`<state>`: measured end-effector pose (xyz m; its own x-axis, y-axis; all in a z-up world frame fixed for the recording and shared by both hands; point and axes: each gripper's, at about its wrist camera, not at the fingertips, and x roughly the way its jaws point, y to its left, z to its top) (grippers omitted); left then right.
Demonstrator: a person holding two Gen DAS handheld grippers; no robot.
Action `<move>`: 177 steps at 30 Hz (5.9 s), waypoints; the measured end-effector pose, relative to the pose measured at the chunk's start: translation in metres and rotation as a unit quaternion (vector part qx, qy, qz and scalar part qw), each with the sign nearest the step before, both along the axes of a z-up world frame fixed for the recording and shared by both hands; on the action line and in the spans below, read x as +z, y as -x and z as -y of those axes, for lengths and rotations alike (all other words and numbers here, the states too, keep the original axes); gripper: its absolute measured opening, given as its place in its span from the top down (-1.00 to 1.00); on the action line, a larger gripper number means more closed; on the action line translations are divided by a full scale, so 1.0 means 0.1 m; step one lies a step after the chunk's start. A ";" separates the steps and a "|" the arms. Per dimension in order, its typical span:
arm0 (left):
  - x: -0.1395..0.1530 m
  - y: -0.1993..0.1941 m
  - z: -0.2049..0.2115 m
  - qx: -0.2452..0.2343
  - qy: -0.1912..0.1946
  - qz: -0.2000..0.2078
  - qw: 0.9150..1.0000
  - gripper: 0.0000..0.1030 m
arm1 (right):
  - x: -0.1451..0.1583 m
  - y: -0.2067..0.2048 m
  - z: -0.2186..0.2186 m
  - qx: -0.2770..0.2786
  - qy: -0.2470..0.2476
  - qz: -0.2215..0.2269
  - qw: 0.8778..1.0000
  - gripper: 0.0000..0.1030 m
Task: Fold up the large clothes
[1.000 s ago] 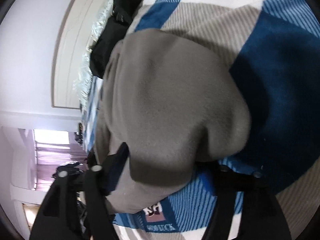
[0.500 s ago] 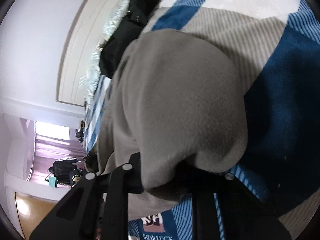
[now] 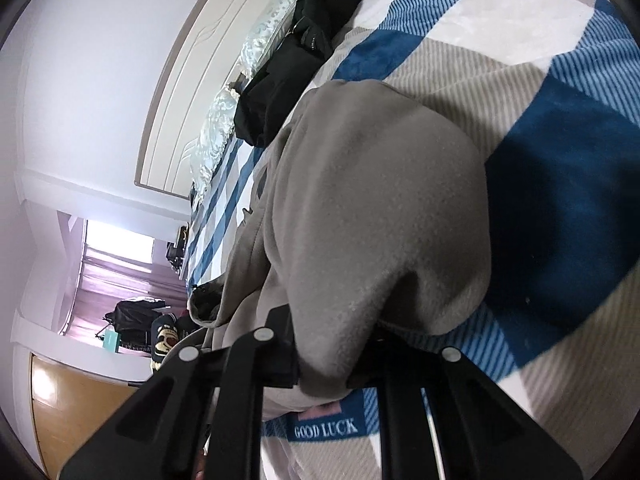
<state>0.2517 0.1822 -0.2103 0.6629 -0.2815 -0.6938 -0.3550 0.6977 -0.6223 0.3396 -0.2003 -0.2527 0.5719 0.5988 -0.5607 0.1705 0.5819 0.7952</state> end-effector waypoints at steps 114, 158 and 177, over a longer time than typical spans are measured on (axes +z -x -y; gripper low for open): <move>-0.05 1.75 0.38 -0.153 -0.285 0.081 0.943 -0.86 | -0.10 -0.32 -2.78 0.314 0.020 -0.124 0.941 -0.91; -0.25 1.65 0.40 -0.176 -0.290 0.011 0.941 -0.87 | -0.22 1.29 0.00 0.128 0.001 0.034 0.991 -0.78; 0.34 1.89 0.75 -0.195 -0.225 0.077 0.952 -0.88 | -0.16 2.21 0.74 0.033 -0.057 0.059 0.996 -0.92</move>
